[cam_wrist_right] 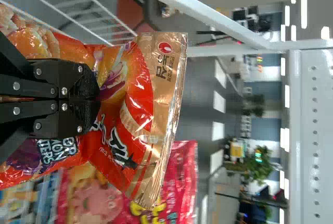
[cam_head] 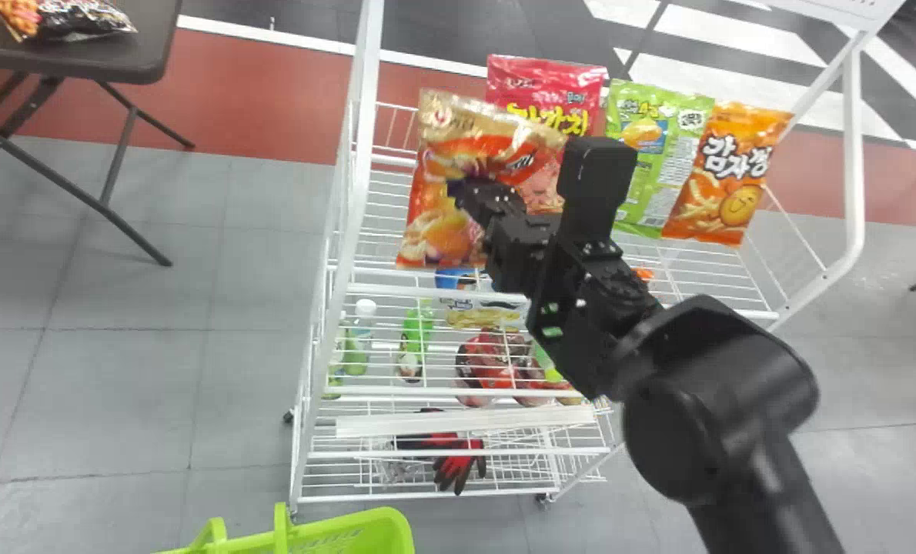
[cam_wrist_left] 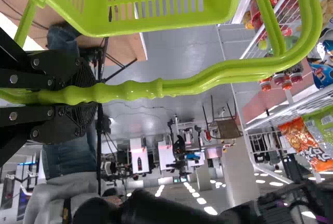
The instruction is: Hold basket handle with left hand then pick Saewookkang with right hand and place into basket
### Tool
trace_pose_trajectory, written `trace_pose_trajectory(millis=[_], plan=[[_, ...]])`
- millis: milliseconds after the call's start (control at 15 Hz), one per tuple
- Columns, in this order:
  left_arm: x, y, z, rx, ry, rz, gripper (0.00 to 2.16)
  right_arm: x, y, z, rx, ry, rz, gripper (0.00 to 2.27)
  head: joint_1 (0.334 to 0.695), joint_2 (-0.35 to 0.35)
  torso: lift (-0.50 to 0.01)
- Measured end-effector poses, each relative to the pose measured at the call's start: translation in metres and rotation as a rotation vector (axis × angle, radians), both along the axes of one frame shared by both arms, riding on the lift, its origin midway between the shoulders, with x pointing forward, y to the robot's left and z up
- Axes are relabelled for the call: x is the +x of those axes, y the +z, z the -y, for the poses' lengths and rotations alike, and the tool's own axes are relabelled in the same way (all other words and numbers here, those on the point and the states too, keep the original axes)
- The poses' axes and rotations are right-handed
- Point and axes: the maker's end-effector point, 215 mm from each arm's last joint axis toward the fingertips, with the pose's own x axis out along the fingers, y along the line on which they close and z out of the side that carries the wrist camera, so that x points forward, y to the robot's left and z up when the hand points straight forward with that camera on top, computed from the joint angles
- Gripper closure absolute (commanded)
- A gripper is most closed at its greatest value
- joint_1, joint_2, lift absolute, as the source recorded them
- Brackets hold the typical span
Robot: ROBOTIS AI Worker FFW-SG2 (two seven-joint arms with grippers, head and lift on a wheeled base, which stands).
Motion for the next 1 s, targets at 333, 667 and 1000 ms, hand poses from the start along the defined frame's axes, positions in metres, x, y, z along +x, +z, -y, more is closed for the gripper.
trace_pose_trajectory(millis=[333, 667, 1000], plan=[[0.013, 0.006, 0.001, -0.003, -0.009, 0.026, 1.82, -0.119, -0.054, 0.0, -0.067, 0.097, -0.308, 2.25, 0.695, -0.35, -0.019], [0.016, 0.006, 0.002, -0.007, -0.01, 0.027, 1.82, -0.238, -0.097, -0.004, -0.1, 0.23, -0.668, 2.25, 0.695, -0.35, -0.019], [0.016, 0.005, 0.006, -0.015, -0.009, 0.023, 1.82, -0.28, -0.103, -0.054, -0.035, 0.36, -0.732, 2.25, 0.695, -0.35, -0.019]])
